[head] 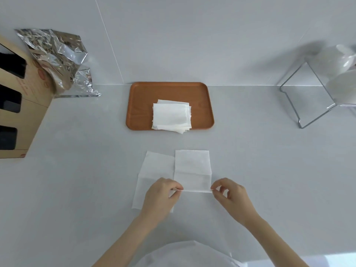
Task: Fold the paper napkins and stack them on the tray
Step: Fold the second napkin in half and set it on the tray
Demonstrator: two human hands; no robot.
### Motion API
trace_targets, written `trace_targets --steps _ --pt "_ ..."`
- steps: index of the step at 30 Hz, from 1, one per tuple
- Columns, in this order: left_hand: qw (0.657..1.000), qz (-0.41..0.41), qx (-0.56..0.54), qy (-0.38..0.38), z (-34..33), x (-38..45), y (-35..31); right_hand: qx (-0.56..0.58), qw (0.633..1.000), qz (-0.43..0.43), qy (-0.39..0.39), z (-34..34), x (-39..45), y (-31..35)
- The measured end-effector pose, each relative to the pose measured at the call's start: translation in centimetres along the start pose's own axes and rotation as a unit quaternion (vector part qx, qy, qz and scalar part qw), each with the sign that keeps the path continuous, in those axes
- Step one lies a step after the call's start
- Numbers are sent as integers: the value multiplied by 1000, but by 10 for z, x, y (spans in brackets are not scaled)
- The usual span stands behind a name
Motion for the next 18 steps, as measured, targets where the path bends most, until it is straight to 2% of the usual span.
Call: trace_targets --steps 8,15,18 --pt "996 -34 -8 -78 40 56 -24 4 995 41 -87 31 57 25" --pt "997 5 76 -33 17 94 1 -66 994 -40 -81 3 103 0" --pt "995 -30 81 -54 16 89 0 -111 987 -8 -117 5 97 0"
Point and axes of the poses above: each hand's wrist, its own x-axis towards the middle knuckle, its own z-axis out of the back of the hand, y = z × x, the point moved 6 cm from there along x, towards the middle knuckle, and after that the axes turned 2 degrees about -z, right-handed, at the moved point
